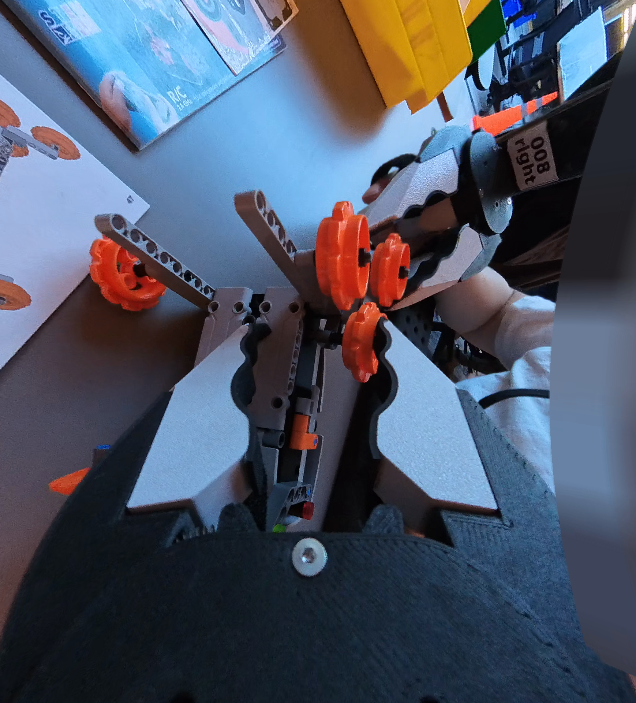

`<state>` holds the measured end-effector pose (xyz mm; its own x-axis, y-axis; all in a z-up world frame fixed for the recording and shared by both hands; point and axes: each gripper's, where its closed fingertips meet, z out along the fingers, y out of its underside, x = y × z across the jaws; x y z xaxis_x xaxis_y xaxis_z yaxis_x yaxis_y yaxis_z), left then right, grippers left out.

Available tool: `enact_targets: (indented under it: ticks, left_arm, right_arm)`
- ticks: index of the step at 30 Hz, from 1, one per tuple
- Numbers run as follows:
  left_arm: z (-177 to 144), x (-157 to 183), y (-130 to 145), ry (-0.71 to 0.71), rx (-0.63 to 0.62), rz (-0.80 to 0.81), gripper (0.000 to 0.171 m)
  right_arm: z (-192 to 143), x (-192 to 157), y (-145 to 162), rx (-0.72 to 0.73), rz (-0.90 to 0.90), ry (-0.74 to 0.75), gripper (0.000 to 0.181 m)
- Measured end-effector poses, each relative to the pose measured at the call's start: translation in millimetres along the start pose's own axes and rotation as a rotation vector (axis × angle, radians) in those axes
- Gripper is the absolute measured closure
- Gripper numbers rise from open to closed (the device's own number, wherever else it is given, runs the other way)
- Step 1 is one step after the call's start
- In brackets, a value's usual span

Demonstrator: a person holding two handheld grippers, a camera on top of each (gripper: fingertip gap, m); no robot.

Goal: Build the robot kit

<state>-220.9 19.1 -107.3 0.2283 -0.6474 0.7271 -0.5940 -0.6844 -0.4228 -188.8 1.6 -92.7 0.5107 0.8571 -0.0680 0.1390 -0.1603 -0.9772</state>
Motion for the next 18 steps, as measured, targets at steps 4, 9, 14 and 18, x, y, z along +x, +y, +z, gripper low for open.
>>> enact_targets:
  ticks: [4,9,14,18]
  left_arm:
    - [0.8,-0.3,-1.0,0.015,-0.032,0.009,0.110]
    - [0.3,-0.7,-1.8,0.032,-0.042,0.013,0.110]
    - [0.5,-0.6,-1.6,0.033,-0.045,0.019,0.109]
    - [2.0,-0.2,-1.9,0.026,-0.050,0.034,0.109]
  right_arm:
    - [3.1,-6.8,5.6,-0.012,0.046,-0.116,0.139]
    - [-2.5,0.3,-10.5,0.083,0.110,-0.101,0.139]
    - [-5.8,0.5,-25.1,0.159,0.086,-0.142,0.137]
    - [4.1,-6.6,-12.1,0.037,-0.136,-0.156,0.132]
